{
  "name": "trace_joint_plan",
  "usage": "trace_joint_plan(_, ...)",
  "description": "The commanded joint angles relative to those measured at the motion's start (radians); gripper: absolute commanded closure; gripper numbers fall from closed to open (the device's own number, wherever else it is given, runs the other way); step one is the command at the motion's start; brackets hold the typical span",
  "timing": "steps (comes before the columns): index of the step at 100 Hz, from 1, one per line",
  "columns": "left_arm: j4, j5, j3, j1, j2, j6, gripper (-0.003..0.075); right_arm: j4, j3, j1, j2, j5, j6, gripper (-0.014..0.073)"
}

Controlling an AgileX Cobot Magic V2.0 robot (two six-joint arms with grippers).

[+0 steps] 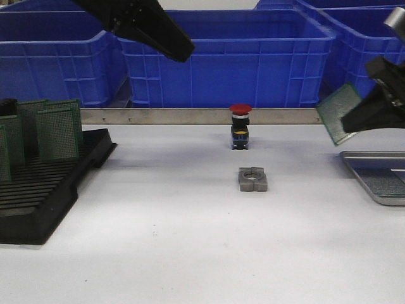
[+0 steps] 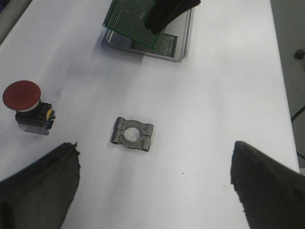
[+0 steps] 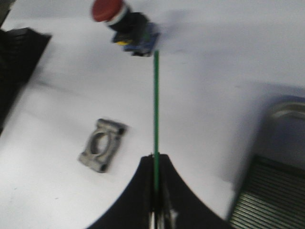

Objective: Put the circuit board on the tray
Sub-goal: 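Carry the second board with the right gripper and place it on the tray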

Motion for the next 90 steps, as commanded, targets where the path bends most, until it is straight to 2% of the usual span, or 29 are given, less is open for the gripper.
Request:
trace_joint_plan(1, -0.075, 0.056, -0.033, 0.002, -0.062, -0.009, 0.0113, 0.037, 0.011, -0.063, -0.041, -0.010, -0.001, 0.0663)
trace_joint_plan(26, -0.076, 0.056, -0.033, 0.002, -0.062, -0.009, 0.0113, 0.037, 0.046, -0.128, -0.041, -0.122, -0.001, 0.0659)
trace_joint_plan(33, -0.076, 0.056, -0.033, 0.002, -0.062, -0.009, 0.0113, 0.037, 0.046, -0.128, -0.041, -0.130, -0.002, 0.0610)
trace_joint_plan(40, -0.076, 0.056, -0.033, 0.002, -0.062, -0.009, 0.0113, 0.037, 0.046, -0.128, -0.041, -0.130, -0.002, 0.0472)
trace_joint_plan(52, -0.076, 0.056, -0.033, 0.002, -0.062, -0.009, 0.0113, 0.028, 0.046, -0.128, -0.042, -0.138, -0.012, 0.0133)
trace_joint_plan(59, -0.076, 0.062, -0.033, 0.002, -0.062, -0.009, 0.0113, 0.019, 0.046, -0.128, -0.043, -0.157, -0.022, 0.0054)
trace_joint_plan(68, -0.076, 0.062, -0.033, 0.002, -0.062, -0.009, 0.0113, -0.002, 0.044, -0.128, -0.048, -0.174, -0.022, 0.0067)
trace_joint_plan(80, -0.076, 0.062, -0.034, 0.002, -0.062, -0.009, 0.0129, -0.032, 0.043, -0.128, -0.067, -0.166, -0.022, 0.0133)
trace_joint_plan(85, -0.076, 0.062, -0.041, 0.002, -0.062, -0.020, 0.0168, -0.061, 0.043, -0.128, -0.084, -0.158, -0.022, 0.0193)
trace_joint_plan(90, -0.072, 0.062, -0.050, 0.002, -0.062, -0.042, 0.0246, -0.089, 0.043, -0.128, -0.108, -0.148, -0.022, 0.0283)
